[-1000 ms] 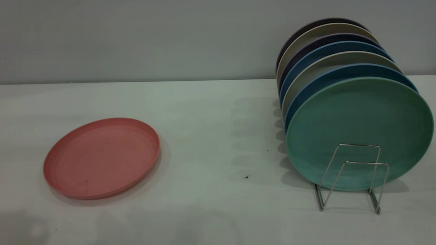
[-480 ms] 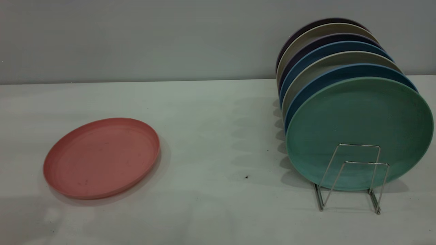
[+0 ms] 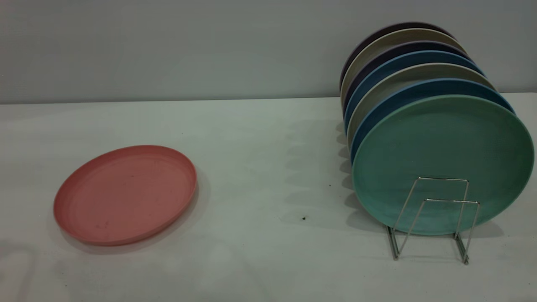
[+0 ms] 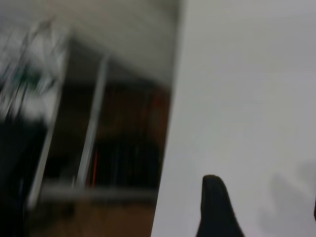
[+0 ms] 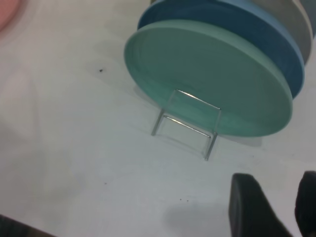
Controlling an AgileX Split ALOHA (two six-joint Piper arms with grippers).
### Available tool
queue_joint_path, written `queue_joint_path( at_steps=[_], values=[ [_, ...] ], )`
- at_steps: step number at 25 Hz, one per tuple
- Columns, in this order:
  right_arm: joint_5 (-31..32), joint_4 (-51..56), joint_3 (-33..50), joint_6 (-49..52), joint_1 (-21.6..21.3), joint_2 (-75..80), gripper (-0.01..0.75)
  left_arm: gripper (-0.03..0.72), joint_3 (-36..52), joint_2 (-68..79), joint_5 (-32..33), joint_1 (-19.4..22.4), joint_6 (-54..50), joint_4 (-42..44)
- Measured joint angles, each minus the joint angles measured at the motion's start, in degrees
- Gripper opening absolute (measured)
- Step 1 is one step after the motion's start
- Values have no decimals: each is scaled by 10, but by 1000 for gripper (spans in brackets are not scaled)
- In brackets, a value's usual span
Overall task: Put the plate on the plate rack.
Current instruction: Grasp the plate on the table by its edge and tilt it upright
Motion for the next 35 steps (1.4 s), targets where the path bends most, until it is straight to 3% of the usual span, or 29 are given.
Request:
queue_joint_path(
  at_steps=[3, 8, 16, 20, 24, 31, 35],
  values=[
    [0, 8, 0, -4, 0, 0, 243, 497, -14, -1, 39, 0, 20, -87],
    [2, 34, 0, -28, 0, 0, 243, 497, -15, -6, 17, 0, 119, -301],
    [8, 77, 0, -66, 0, 0, 243, 497, -15, -6, -126, 0, 271, -649],
    [11, 94, 0, -73, 0, 0, 243, 497, -15, -6, -212, 0, 363, -771],
    [12, 122, 0, -99, 0, 0, 243, 497, -15, 12, -278, 20, 400, -807],
    [2, 175, 0, -154, 0, 10, 243, 497, -15, 81, -309, 103, 410, -808],
    [-8, 183, 0, -161, 0, 42, 243, 497, -15, 124, -330, 125, 440, -808]
  ],
)
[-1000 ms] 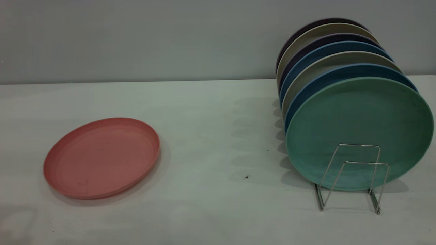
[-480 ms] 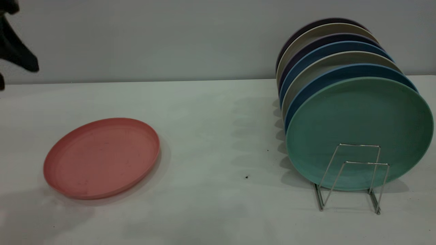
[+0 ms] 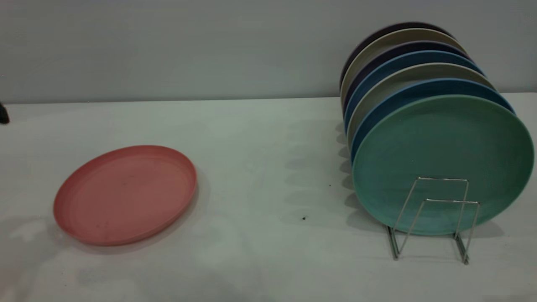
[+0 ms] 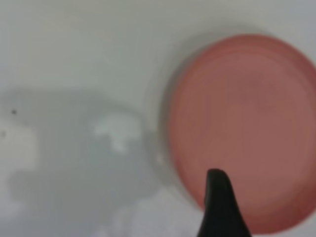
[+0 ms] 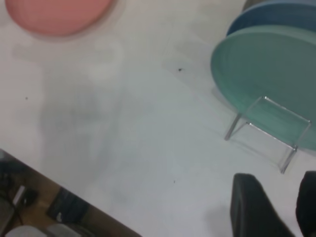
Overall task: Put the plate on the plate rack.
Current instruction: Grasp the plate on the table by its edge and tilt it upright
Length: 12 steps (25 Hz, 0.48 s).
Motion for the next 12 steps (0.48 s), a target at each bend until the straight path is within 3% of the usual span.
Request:
queue_joint_path(
  at_steps=[12],
  values=[
    [-26, 54, -41, -46, 0, 123, 243, 497, -53, 178, -43, 1, 13, 0]
  ],
)
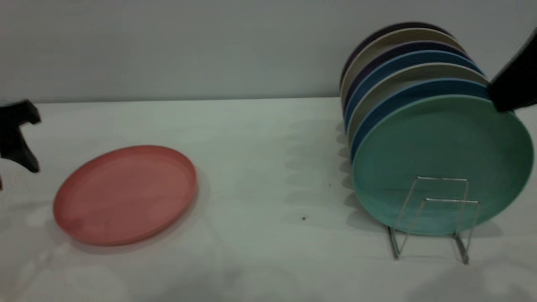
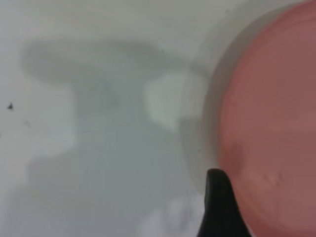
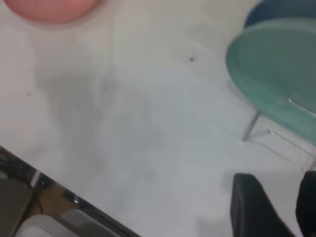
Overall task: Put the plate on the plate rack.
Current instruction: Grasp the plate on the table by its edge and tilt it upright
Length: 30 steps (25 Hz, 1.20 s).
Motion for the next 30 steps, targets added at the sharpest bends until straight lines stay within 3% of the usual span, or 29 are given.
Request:
queue_joint_path(
  at_steps=[7, 25, 30],
  values=[
    [10, 27, -45, -21, 0, 50, 243, 497, -60, 71, 39, 0, 19, 0],
    [16, 33, -50, -32, 0, 80, 243, 496, -166, 196, 119, 0, 70, 0],
    [16, 33, -50, -33, 0, 80, 243, 446, -176, 218, 119, 0, 70, 0]
  ],
)
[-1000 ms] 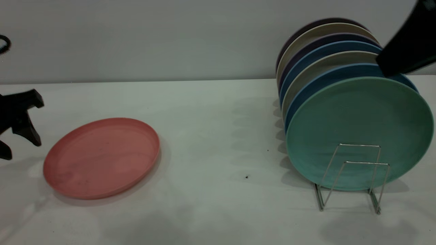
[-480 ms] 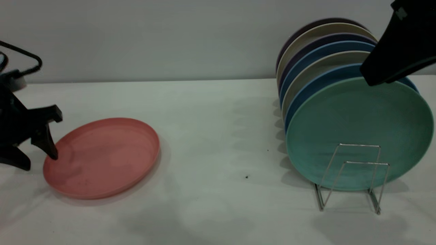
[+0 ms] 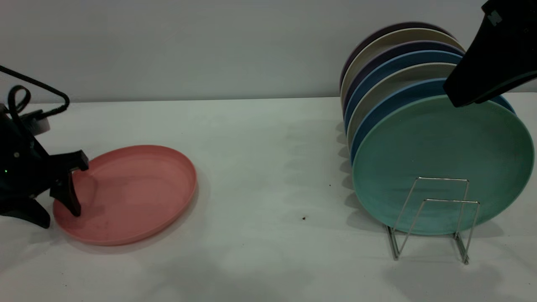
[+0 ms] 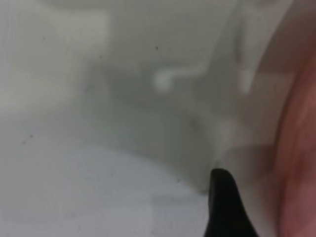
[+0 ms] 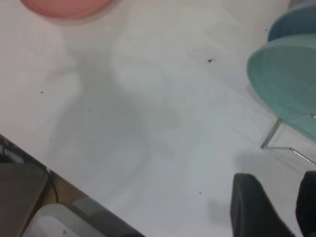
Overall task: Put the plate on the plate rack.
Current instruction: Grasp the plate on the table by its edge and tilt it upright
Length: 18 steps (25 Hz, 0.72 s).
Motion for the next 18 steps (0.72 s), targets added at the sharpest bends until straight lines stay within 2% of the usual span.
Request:
queue_joint_path(
  at_steps=[8, 15, 18],
  values=[
    [0, 0, 0, 0, 0, 0, 243, 234, -18, 20, -12, 0, 0, -2],
    [1, 0, 0, 0, 0, 0, 243, 193, -40, 34, -11, 0, 4, -6],
    [1, 1, 0, 0, 0, 0, 243, 140, -41, 33, -11, 0, 44, -11]
  ],
)
